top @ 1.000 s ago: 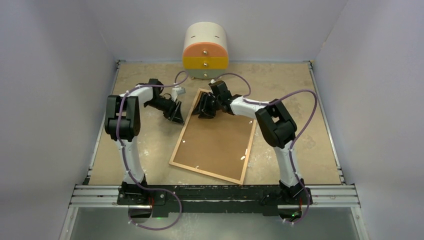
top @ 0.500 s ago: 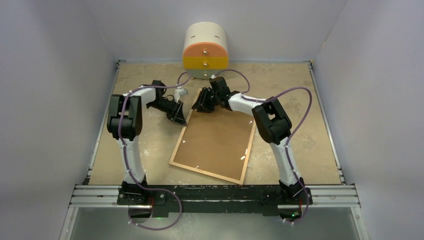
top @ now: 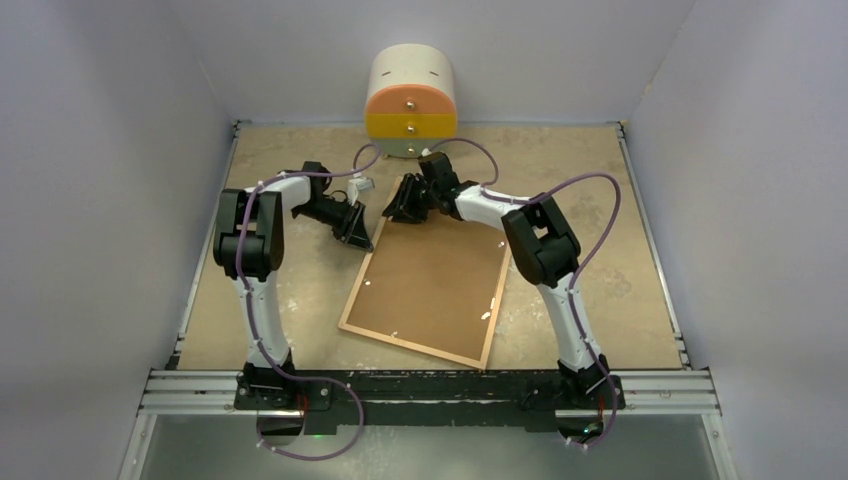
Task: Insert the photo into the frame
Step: Install the photo frame at the center of the board.
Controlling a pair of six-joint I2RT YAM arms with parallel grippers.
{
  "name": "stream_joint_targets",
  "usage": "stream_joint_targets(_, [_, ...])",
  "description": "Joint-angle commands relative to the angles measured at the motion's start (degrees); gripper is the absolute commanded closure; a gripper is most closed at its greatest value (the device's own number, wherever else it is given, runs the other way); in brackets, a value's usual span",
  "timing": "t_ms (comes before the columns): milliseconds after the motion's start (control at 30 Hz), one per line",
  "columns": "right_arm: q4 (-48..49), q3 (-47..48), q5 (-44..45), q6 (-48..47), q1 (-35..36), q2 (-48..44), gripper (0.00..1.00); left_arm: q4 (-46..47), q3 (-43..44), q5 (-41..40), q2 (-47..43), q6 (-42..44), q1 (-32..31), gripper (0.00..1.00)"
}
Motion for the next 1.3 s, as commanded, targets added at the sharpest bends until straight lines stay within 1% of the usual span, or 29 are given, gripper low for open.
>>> stream_joint_targets(0, [-0.77,1.84,1.81,0.31,-0.21,2.35,0.62,-1.15,-1.80,-2.31,1.60,3.79,-0.65,0.75])
stream_joint_targets(733, [2.22,2.98,2.12,3.23,-0.21,4.68,0.66,-3.11,-1.96,-2.39,1.75,6.15,-1.09,0.76])
stream_joint_targets(867, [2.01,3.19,0.74,2.45,-0.21,3.32,0.65,-4.03,-2.29,-2.24,1.32,6.79,-1.18,0.76])
stream_joint_targets(933, [0.86,2.13,0.59,1.03,-0.51,0.50,0.61,-5.66,-2.25,-2.39,0.73,8.05,-1.11,0.76])
stream_joint_targets(1033, [1.20,-3.14,0.59,0.05,-2.32,-6.50,0.49,-8.63,-2.03,-2.59,-1.13,10.54,-0.56,0.73])
stream_joint_targets(1167, [2.03,-13.11,0.73,-0.34,-6.75,-17.22,0.32,-13.64,0.03,-2.93,-3.55,14.11,1.11,0.66])
stream_joint_targets(1267, [0.79,-22.84,3.37,-1.10,-10.67,-26.96,0.17,-16.81,1.17,-4.48,-5.04,16.81,2.74,0.61])
